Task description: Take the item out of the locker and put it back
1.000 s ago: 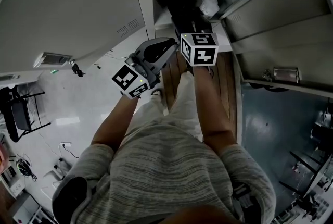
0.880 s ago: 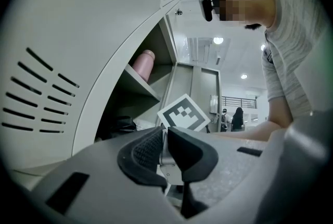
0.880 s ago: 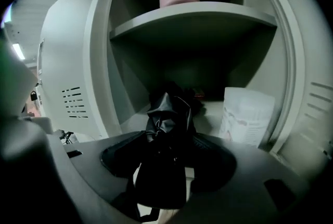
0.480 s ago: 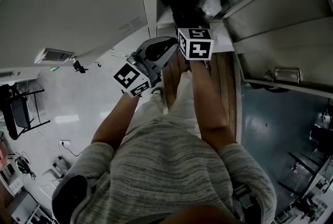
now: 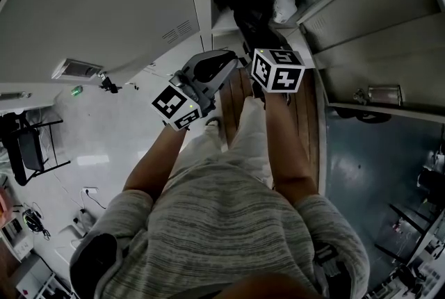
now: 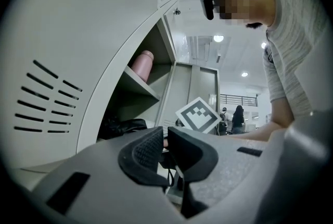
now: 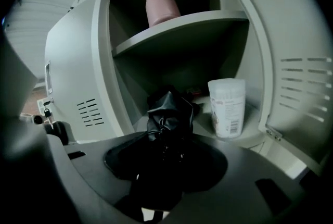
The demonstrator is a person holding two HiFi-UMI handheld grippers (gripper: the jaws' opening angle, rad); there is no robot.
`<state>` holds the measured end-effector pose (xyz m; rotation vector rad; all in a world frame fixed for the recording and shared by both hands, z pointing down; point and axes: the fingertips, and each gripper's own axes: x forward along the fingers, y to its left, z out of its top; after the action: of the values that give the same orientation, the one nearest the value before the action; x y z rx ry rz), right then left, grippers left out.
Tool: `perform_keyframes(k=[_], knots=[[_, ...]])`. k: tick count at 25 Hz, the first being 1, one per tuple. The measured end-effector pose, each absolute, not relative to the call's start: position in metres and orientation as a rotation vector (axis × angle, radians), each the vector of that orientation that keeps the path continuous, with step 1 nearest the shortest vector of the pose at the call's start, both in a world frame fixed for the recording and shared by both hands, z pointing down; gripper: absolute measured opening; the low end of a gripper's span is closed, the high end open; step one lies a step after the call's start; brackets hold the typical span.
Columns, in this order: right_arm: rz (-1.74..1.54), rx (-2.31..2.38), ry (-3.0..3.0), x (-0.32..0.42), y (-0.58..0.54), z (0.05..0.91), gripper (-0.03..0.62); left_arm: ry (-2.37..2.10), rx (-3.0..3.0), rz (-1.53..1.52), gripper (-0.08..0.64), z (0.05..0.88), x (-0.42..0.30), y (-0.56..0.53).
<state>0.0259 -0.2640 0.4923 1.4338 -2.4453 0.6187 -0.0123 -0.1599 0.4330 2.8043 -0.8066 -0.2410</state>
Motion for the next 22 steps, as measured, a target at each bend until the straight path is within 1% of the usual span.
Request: perform_keyframes(k=[9, 17, 22], knots=[[0.769, 1.465, -2.551, 0.038, -0.233, 0.48, 0.192, -0.783, 2.825, -0.237, 0.025, 0.424, -0.004, -0.152], [1.173, 1.451, -2.676, 0.043, -0.222, 0.475, 0.19, -0.773, 2.832, -0.229, 0.026, 0.42, 0.0, -0.149], [1.368, 1.395, -2.777, 0.045, -0.213, 0.465, 0.189, -0.764, 2.838, -0.228, 0.026, 0.417, 0.001, -0.15]])
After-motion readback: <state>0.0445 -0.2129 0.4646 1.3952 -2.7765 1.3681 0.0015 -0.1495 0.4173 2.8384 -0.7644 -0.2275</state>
